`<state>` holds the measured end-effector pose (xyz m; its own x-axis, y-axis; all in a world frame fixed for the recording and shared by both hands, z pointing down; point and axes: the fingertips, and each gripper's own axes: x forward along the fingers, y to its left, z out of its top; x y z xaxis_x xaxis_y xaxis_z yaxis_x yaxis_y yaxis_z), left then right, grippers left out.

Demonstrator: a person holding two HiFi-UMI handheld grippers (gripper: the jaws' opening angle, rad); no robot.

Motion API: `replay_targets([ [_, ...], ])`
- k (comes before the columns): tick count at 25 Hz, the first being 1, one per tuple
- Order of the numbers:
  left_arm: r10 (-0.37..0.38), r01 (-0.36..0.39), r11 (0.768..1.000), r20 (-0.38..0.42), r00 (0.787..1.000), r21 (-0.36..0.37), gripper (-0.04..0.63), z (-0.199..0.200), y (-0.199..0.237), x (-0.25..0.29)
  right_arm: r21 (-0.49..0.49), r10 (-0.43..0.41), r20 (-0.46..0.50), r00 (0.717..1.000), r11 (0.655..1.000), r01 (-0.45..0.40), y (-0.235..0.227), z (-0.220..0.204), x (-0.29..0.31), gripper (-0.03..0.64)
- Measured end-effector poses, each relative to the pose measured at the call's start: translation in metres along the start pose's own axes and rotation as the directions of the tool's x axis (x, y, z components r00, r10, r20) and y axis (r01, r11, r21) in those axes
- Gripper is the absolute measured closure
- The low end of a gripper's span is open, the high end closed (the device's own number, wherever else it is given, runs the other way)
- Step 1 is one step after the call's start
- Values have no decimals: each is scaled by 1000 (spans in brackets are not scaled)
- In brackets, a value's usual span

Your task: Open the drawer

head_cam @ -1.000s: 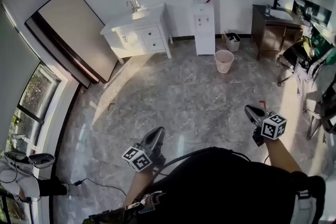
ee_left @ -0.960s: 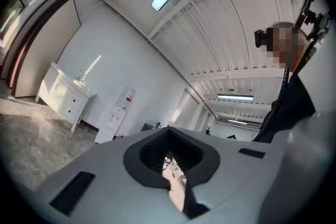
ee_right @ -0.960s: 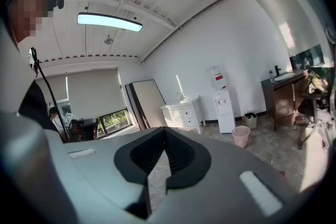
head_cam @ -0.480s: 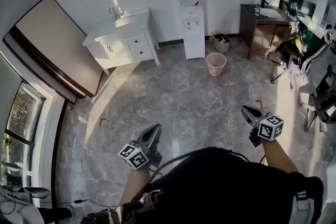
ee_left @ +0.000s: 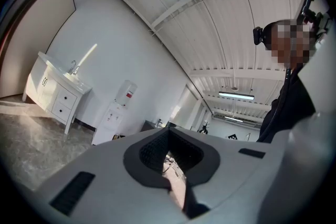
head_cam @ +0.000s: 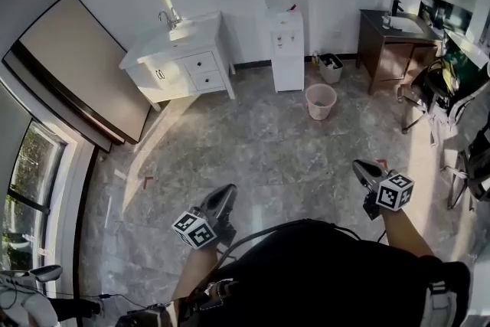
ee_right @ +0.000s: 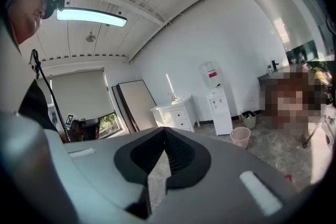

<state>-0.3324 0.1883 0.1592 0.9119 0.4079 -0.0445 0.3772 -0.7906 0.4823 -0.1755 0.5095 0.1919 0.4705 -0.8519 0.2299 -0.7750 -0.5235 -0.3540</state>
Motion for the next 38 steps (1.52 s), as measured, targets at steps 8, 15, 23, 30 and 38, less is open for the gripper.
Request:
replay_targets([
  [8, 46, -46, 999, 64, 997, 1, 595, 18, -13, 139, -32, 143, -39, 989, 989, -144, -106, 75, 49, 615],
  [15, 89, -89, 996, 48, 995, 11, 595, 14, -20, 219, -27, 204, -39, 978, 978, -205, -181, 114, 78, 615],
  [23, 97, -96, 995, 48, 994, -27, 595, 18, 27, 253, -9, 177, -44, 983, 984, -178, -220, 128, 113, 615],
  [30, -7, 8, 999, 25, 1000, -43, 595, 47, 104, 295, -25, 80, -27, 996, 996, -81, -231, 149, 176, 615],
  [38, -84, 84, 996, 14, 996, -12, 595, 125, 215, 296, -28, 7, 29, 1000, 1000, -6, -199, 188, 281, 615],
])
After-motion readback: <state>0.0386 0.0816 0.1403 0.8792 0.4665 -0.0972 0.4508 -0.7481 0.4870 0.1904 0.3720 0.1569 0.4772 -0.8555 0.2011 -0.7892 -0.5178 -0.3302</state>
